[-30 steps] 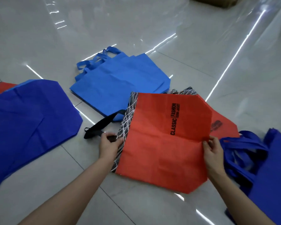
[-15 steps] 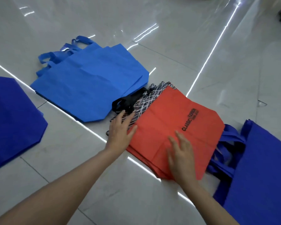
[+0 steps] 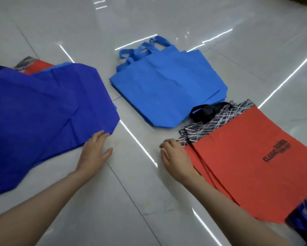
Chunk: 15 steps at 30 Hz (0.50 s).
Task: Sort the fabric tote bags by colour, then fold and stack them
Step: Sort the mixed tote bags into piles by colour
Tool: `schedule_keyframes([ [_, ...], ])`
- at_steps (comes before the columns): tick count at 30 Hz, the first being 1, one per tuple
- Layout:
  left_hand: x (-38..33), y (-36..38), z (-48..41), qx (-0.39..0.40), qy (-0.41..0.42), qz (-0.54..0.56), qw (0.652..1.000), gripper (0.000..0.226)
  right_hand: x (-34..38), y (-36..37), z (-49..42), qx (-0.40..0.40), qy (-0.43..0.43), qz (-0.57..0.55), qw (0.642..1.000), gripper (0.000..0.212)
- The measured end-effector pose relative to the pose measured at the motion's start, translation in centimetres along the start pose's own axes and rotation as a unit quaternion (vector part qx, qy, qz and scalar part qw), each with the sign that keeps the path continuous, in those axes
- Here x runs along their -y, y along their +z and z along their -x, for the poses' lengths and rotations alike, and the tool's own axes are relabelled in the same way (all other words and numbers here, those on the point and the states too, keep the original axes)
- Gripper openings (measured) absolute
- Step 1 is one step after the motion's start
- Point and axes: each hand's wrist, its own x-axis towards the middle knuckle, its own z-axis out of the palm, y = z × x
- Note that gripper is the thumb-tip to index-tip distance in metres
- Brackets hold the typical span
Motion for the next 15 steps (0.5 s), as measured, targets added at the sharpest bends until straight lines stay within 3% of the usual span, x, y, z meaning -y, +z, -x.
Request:
schedule_keyframes([
  [4, 5.5, -2.6, -1.2, -0.028, -0.076, -0.041, 0.996, 0.063, 5.3, 4.0, -6.9, 0.084, 0.056, -0.099, 0.990, 0.032],
  [7, 8.9, -4.3, -1.4, -0.060, -0.131, -0.060, 0.988, 0.074, 8.8, 5.9, -11.7, 0.072, 0.122, -0.180, 0.973, 0.037],
  [10, 11.9, -5.5, -1.3, -0.080, -0.196, -0.056, 0.976, 0.081, 11.6, 7.5, -15.0, 0.062, 0.189, -0.295, 0.934, 0.050],
  [13, 14.0, -6.4, -1.4, -0.064, -0.241, -0.050, 0.967, 0.074, 12.8, 9.0, -16.9, 0.045, 0.253, -0.315, 0.913, 0.055],
  [15, 14.7, -6.7, -1.5, -0.046, -0.240, -0.093, 0.965, 0.062, 12.8, 9.7, -17.3, 0.046, 0.270, -0.289, 0.917, 0.044],
])
